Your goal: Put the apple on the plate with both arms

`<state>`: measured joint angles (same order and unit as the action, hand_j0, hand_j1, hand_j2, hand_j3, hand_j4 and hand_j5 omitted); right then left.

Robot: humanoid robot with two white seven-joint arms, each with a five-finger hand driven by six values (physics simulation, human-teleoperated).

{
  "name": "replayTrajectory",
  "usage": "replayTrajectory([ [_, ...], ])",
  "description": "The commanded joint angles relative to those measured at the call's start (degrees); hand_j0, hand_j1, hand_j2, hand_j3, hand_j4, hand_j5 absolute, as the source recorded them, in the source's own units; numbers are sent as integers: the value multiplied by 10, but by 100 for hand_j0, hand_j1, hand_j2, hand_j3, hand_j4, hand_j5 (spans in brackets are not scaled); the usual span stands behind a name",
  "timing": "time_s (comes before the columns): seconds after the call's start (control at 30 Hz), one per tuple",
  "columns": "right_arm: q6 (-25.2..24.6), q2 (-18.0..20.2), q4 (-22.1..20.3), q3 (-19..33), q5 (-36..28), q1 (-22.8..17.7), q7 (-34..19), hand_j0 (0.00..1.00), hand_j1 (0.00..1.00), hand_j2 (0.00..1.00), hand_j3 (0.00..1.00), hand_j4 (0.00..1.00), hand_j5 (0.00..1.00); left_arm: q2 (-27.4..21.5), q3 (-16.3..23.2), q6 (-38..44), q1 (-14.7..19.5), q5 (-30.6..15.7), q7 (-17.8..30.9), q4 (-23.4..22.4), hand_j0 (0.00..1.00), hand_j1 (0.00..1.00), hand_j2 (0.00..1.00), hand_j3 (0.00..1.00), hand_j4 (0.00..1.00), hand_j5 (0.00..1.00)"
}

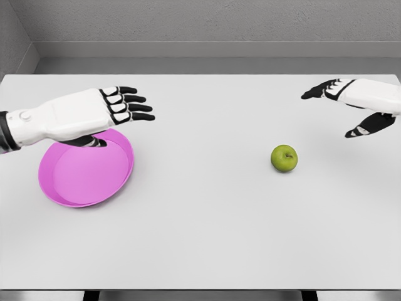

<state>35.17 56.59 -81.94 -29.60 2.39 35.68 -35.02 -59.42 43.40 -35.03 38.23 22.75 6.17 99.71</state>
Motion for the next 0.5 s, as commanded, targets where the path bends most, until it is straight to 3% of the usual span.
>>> replayTrajectory([
  [0.0,-2,-1,-11,0,-4,0,0,100,100,100,100,100,100,0,-1,0,0,-3,2,0,100,100,100,100,100,100],
  [0.37,-2,-5,-8,-3,-8,5,0,100,100,100,100,100,100,1,-1,0,-2,-3,12,0,100,100,100,100,100,100],
  [0.47,-2,-10,-7,-38,-15,1,0,100,100,100,100,100,100,1,-1,0,-2,-3,12,0,100,100,100,100,100,100],
])
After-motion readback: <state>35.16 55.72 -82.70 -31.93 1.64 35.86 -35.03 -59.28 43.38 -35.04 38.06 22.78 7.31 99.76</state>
